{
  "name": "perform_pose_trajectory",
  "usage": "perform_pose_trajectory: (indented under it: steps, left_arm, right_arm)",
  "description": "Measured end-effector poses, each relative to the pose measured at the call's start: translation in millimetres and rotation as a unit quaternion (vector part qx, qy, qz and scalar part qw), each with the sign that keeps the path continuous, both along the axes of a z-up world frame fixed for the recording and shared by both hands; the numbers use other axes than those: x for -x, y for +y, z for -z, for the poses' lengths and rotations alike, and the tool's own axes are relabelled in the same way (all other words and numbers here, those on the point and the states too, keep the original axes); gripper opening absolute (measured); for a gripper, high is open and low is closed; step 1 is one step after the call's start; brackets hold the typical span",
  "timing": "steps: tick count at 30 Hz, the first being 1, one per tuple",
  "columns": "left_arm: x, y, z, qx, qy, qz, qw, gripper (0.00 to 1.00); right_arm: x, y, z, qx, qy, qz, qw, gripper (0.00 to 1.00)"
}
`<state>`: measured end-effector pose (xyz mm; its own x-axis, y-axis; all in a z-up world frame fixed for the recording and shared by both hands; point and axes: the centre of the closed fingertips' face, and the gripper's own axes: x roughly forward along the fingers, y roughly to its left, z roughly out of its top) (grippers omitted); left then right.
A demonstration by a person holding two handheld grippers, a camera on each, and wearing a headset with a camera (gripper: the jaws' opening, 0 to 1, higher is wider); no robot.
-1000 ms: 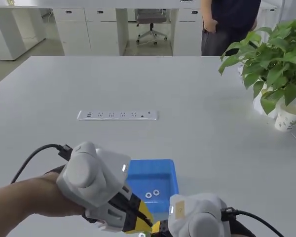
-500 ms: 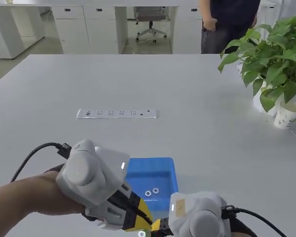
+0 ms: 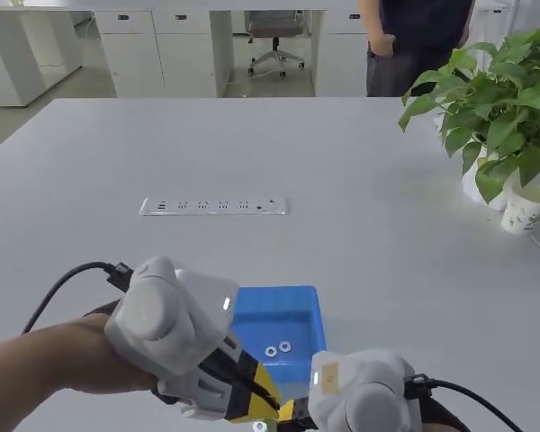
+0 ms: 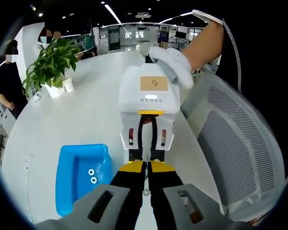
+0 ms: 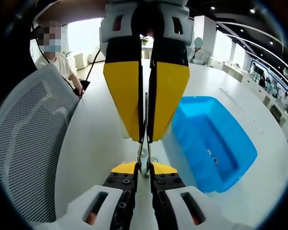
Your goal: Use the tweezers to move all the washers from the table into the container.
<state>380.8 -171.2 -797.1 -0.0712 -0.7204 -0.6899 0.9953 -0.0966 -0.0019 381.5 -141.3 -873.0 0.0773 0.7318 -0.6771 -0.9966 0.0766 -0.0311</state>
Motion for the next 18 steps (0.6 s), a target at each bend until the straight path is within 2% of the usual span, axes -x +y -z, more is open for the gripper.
perform_pose_trajectory:
  steps: [18]
  left_arm:
    - [-1.3, -0.8, 0.0, 0.004, 0.001, -0.004, 1.0000, 0.05]
  right_arm:
    - [-0.7, -0.6, 1.3, 0.002, 0.010, 0.009, 0.9999, 0.10]
